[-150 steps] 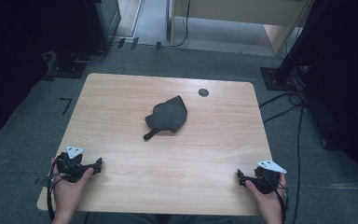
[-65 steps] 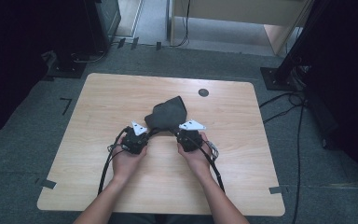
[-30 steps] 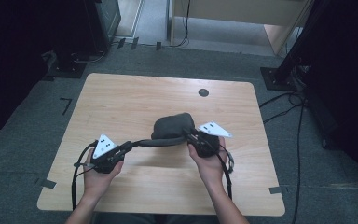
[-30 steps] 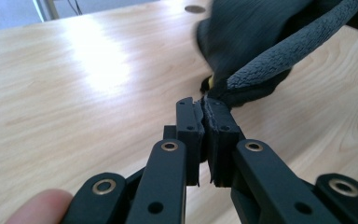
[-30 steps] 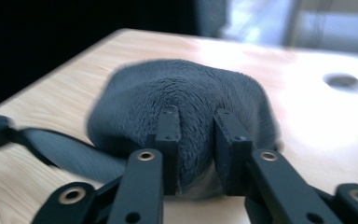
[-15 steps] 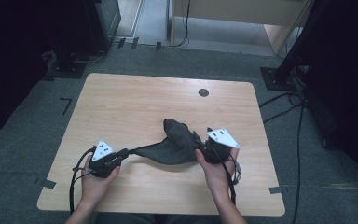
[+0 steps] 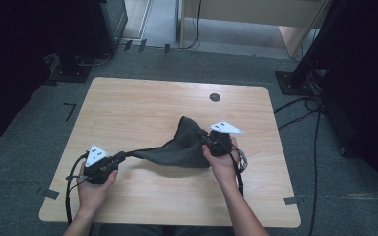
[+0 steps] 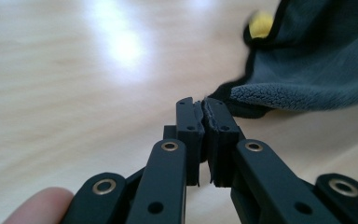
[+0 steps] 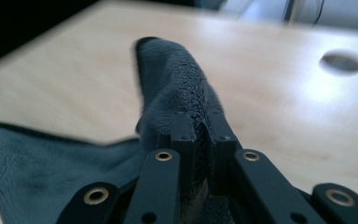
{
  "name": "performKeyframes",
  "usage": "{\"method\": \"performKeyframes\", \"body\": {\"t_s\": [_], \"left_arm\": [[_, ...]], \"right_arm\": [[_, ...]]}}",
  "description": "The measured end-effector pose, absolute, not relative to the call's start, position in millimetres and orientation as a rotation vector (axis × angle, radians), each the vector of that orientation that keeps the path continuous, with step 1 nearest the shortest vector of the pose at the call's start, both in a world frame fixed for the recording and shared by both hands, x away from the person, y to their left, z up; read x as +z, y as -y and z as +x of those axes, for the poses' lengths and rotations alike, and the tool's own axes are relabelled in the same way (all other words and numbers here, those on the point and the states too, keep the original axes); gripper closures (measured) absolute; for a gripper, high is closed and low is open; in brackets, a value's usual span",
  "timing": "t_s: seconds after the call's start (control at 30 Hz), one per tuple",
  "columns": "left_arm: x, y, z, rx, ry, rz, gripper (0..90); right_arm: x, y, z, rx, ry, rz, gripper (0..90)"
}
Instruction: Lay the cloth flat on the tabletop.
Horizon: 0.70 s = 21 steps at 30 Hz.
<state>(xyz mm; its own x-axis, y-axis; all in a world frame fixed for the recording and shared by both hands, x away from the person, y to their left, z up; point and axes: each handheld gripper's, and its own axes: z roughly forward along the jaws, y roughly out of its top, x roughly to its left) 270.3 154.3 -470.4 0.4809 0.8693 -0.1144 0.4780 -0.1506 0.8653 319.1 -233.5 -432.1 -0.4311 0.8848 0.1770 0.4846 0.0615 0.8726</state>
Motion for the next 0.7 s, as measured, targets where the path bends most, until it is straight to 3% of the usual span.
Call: {"method": "performKeyframes", "body": {"t_s": [0.13,0.2,0.27,0.3,0.4,0.47,0.57,0.7], "left_arm": [[-454,-167,262,0.621,-1.130,1.729,86.2],[-459,-171,262,0.617,-1.129,1.777,86.1],[-465,-175,265,0.547,-1.124,1.822,85.3],[-475,-180,270,0.428,-1.120,1.885,84.4],[-481,-184,271,0.368,-1.112,1.838,75.8],[-479,-180,276,0.328,-1.158,1.748,62.2],[-483,-165,284,0.301,-1.183,1.767,51.5],[-502,-145,290,0.286,-1.275,1.905,48.2]], "right_arm": [[-415,265,294,1.568,-1.746,1.389,77.6],[-423,273,279,1.474,-1.693,1.439,71.4],[-430,280,271,1.364,-1.650,1.497,69.0],[-449,301,258,1.206,-1.553,1.640,65.9],[-460,314,254,1.206,-1.571,1.674,62.8],[-462,310,261,1.273,-1.684,1.620,54.6],[-459,284,286,1.292,-1.872,1.533,47.6],[-469,257,320,1.004,-1.956,1.525,42.5]]}}
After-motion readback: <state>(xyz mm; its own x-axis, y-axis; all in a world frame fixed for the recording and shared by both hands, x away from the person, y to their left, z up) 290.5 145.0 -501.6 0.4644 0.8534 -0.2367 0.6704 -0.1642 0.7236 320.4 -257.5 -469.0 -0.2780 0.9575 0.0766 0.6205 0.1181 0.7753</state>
